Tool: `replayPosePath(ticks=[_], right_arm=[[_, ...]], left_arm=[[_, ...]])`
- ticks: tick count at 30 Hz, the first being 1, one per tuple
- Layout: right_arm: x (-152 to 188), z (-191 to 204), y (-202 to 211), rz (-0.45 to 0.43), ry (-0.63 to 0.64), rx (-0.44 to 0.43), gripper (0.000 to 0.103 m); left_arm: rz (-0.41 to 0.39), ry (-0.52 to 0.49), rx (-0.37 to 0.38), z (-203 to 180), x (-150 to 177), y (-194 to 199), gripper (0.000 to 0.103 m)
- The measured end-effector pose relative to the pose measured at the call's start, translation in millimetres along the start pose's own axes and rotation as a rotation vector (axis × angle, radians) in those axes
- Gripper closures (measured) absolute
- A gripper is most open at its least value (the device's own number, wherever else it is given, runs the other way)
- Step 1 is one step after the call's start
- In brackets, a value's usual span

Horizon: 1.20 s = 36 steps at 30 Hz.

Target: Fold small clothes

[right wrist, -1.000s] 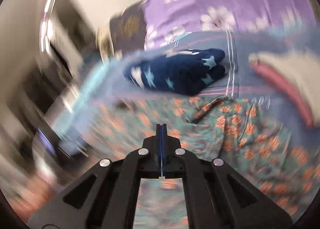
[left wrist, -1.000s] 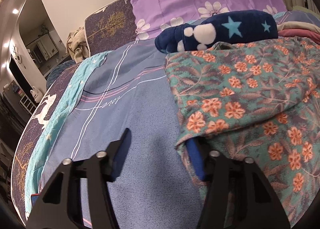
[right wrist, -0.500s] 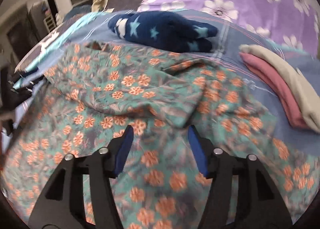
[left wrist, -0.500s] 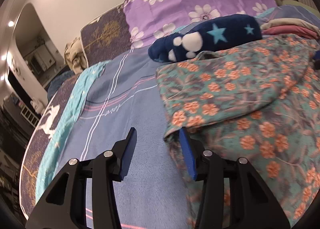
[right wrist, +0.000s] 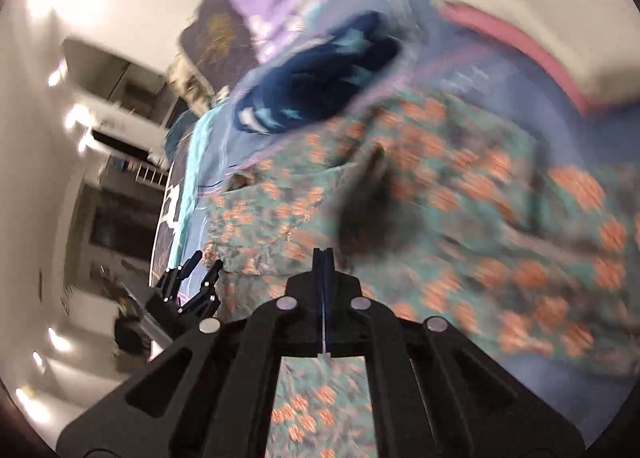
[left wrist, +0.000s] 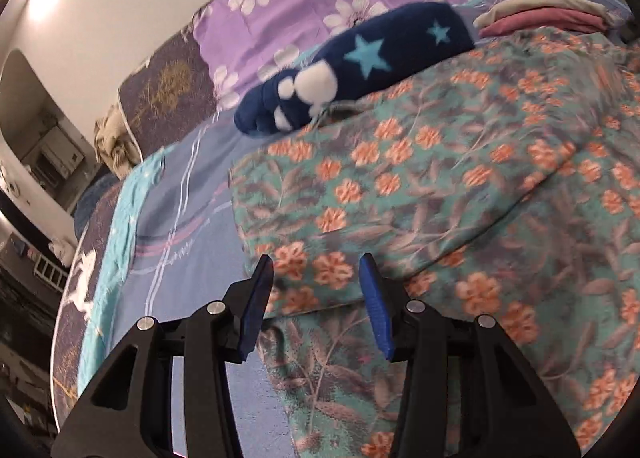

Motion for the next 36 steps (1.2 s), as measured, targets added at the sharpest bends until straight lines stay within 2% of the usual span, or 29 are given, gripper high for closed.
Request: replayPosePath(ticks=[2, 5, 8, 9, 12, 13, 14, 15, 18, 19, 20, 21, 22, 23, 25, 27, 33, 36], right_arm=[[7, -11, 0, -0.001, -0.004, 0.025, 0.103], [14, -8, -4, -0.022, 0.076, 0.038, 0.097], [18, 11, -15, -0.027, 0.164, 0.043, 0.052], [19, 18, -21, -0.023, 0.195, 0.066, 0.051], [21, 28, -44, -0.008, 0.229, 0.123, 0.052], [22, 30, -54, -0.007, 0.234, 0.147, 0.057], [24, 30, -60, -0.014, 0.245, 0.188, 0.085], [28, 33, -58, -0.035, 0.250, 0.224, 0.094], [32, 50, -38, -0.113, 0.285, 0.259, 0.096], [32, 50, -30, -0.120, 0.295, 0.299, 0.096], [32, 44, -31, -0.100, 0.303, 0.348, 0.095], [31, 30, -35, -0.054, 0.308, 0.452, 0.094], [31, 18, -36, -0.044, 0.301, 0.526, 0.094], [32, 12, -36, -0.049, 0.292, 0.533, 0.096], [34, 12, -27, -0.083, 0.270, 0.478, 0.095], [35, 16, -18, -0.122, 0.272, 0.461, 0.083], [45, 21, 5, -0.169, 0.303, 0.483, 0.082], [52, 6, 35, -0.227, 0.283, 0.535, 0.082]], left_arm=[[0.007, 0.040, 0.015, 6, 5, -3, 0.054], [0.002, 0.063, 0.001, 13, 7, 1, 0.050], [-0.004, 0.032, -0.016, 11, 7, 4, 0.050], [-0.006, 0.029, -0.019, 10, 6, 4, 0.050], [-0.004, 0.042, -0.016, 9, 5, 3, 0.050], [0.000, 0.049, -0.017, 10, 6, 1, 0.050], [0.005, 0.055, -0.016, 10, 6, 0, 0.050], [0.010, 0.064, -0.015, 11, 7, -2, 0.050], [0.006, 0.083, -0.020, 19, 9, 3, 0.050], [0.010, 0.084, -0.029, 22, 11, 4, 0.050], [0.019, 0.086, -0.036, 26, 13, 2, 0.050], [0.041, 0.103, -0.031, 30, 18, -2, 0.049], [0.053, 0.119, -0.016, 33, 19, -5, 0.049], [0.059, 0.143, 0.005, 36, 21, -6, 0.048], [0.064, 0.185, 0.027, 42, 23, -5, 0.047], [0.054, 0.199, 0.027, 45, 23, 0, 0.047], [-0.015, 0.194, 0.023, 45, 11, 22, 0.047], [-0.048, 0.197, 0.049, 38, 4, 33, 0.047]])
Point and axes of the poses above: each gripper's, at about its wrist camera, not at the fingertips, and y roughly against the way its jaws point, z to its left, x to its underside, the point moved 6 cm from there along -y, roughly the way its jaws point, and after that the axes turned 5 degrees about y, right-handed, at the moved point
